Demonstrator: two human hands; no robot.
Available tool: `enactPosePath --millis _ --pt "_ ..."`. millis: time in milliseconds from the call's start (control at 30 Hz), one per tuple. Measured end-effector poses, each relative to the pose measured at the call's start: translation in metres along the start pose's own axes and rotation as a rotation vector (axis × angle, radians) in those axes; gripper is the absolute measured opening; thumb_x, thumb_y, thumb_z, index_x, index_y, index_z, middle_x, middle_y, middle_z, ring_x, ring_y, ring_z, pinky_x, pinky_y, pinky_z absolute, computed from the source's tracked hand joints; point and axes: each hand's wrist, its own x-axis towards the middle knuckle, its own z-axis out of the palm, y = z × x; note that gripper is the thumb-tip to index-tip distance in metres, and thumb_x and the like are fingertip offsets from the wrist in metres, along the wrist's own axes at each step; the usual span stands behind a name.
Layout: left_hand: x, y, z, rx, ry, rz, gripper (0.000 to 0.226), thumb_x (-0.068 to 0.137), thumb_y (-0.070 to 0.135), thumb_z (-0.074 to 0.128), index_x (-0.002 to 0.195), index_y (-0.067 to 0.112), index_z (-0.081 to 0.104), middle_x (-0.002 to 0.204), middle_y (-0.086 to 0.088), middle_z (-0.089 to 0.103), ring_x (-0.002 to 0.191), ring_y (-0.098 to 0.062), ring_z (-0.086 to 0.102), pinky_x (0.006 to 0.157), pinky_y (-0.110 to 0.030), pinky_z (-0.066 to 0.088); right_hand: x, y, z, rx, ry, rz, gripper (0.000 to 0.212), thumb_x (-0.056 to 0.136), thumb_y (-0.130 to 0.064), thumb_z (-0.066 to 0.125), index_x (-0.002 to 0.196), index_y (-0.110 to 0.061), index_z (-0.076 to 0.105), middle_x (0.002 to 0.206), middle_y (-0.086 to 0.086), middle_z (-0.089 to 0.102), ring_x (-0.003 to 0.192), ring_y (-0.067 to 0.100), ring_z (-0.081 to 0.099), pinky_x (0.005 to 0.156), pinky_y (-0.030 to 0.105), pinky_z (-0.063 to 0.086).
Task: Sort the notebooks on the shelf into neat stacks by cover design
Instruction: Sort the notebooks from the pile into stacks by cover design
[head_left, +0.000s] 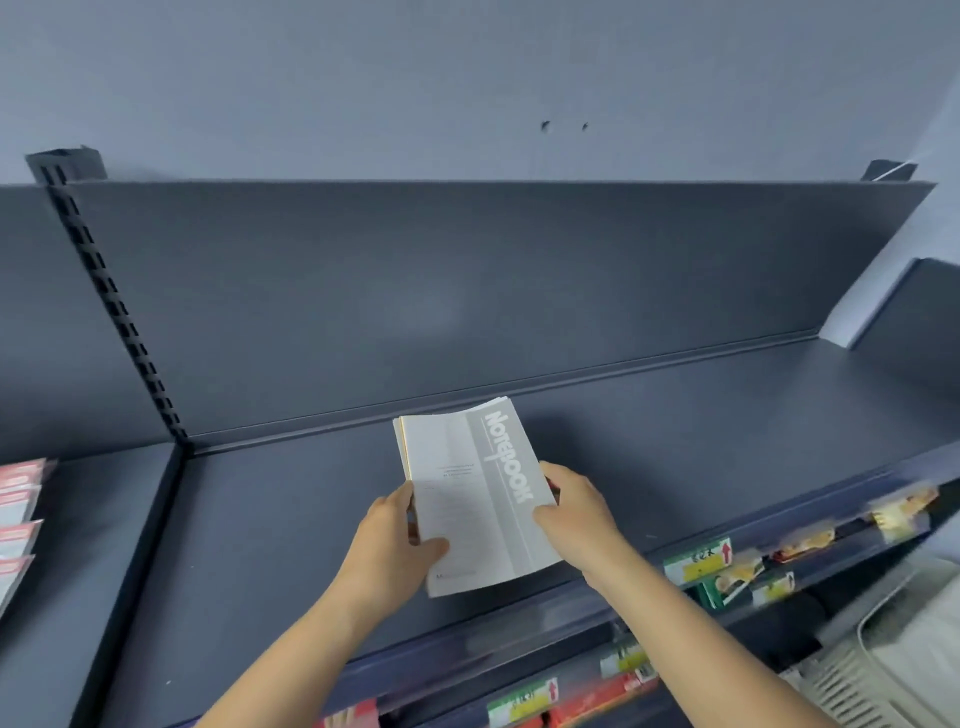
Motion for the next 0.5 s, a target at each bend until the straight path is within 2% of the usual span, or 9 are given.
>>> enactPosePath --millis 167,300,400,500 --pt "0.028 0.030 0.032 0.001 -0.059 0.094 0.042 0.085 0.006 0.064 0.118 0.030 0.058 0.110 0.007 0.061 0.089 -0.006 0.063 0.069 -0.012 0.047 0.006 0.020 -0.044 -0.037 0.121 -0.035 0.059 0.088 0.008 0.038 0.134 -0.027 0.049 0.119 -0.003 0.049 0.102 0.014 0.050 0.076 0.019 0.042" --pt "0.051 0.037 0.056 0.067 -0.188 0.171 0.041 0.087 0.006 0.058 0.120 0.030 0.059 0.114 0.011 0.065 0.098 -0.006 0.063 0.086 -0.022 0.051 0.022 0.039 -0.070 -0.127 0.231 -0.022 0.062 0.084 0.013 0.035 0.130 -0.023 0.054 0.119 0.002 0.053 0.101 0.020 0.054 0.077 0.022 0.044" --pt "0.067 0.037 0.073 0.363 -0.286 0.247 0.054 0.090 0.018 0.059 0.140 0.030 0.043 0.140 0.008 0.041 0.125 -0.017 0.041 0.104 -0.027 0.037 0.033 0.055 -0.083 -0.219 0.288 0.046 0.056 0.079 0.016 0.034 0.119 -0.011 0.062 0.112 0.008 0.062 0.095 0.025 0.058 0.078 0.032 0.052" --pt "0.076 0.045 0.082 0.594 -0.265 0.392 0.061 0.094 0.029 0.053 0.149 0.034 0.025 0.150 0.013 0.020 0.132 -0.019 0.026 0.110 -0.033 0.032 0.045 0.072 -0.099 -0.260 0.315 0.149 0.053 0.079 0.015 0.033 0.114 -0.011 0.064 0.104 0.008 0.068 0.088 0.028 0.062 0.079 0.038 0.056"
